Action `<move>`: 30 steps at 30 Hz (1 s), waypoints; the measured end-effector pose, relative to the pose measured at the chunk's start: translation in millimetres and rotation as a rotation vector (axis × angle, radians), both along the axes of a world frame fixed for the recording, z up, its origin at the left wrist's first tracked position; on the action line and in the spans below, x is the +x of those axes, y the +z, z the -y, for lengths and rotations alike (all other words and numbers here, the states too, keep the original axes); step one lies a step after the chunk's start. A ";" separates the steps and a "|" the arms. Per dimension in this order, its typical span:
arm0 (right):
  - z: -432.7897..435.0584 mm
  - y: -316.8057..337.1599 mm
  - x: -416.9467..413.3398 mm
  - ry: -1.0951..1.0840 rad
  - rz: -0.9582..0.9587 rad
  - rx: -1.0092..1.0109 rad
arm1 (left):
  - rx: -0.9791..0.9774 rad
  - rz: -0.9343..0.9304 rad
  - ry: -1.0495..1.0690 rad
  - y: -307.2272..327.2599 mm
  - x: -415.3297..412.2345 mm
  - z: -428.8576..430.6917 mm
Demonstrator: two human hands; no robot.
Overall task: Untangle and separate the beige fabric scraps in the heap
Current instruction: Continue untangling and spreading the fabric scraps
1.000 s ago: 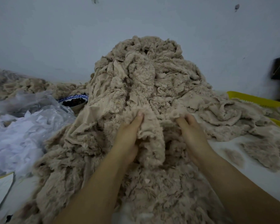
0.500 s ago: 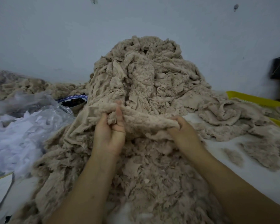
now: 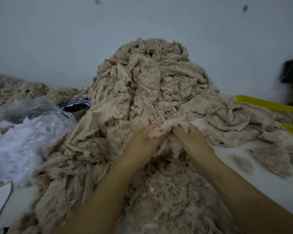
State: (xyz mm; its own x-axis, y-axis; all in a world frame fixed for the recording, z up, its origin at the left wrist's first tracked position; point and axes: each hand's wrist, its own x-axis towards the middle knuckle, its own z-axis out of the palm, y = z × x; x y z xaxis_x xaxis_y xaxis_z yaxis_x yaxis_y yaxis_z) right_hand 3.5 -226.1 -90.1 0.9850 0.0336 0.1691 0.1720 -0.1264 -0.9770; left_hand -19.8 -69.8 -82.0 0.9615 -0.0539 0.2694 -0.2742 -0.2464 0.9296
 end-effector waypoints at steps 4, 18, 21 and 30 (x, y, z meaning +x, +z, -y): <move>4.2 -6.7 1.7 -0.004 0.077 -0.211 | -0.342 -0.159 0.114 9.1 -1.5 -5.3; 4.8 -5.3 9.6 -0.028 -0.173 0.178 | -0.588 -0.322 -0.019 4.1 5.9 -8.6; 3.0 -2.6 6.4 -0.099 -0.155 0.104 | -0.590 -0.313 -0.114 1.5 5.0 -8.2; -7.0 -1.5 1.3 -0.098 -0.119 0.030 | -0.131 -0.212 -0.163 3.4 -2.4 2.2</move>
State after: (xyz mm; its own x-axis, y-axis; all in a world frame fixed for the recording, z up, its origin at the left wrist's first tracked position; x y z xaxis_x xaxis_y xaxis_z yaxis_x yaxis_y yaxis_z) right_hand 4.8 -219.1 -91.6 0.9965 -0.0669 0.0504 0.0431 -0.1068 -0.9933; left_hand -22.1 -71.9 -78.7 0.9785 -0.1905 0.0786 -0.0969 -0.0888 0.9913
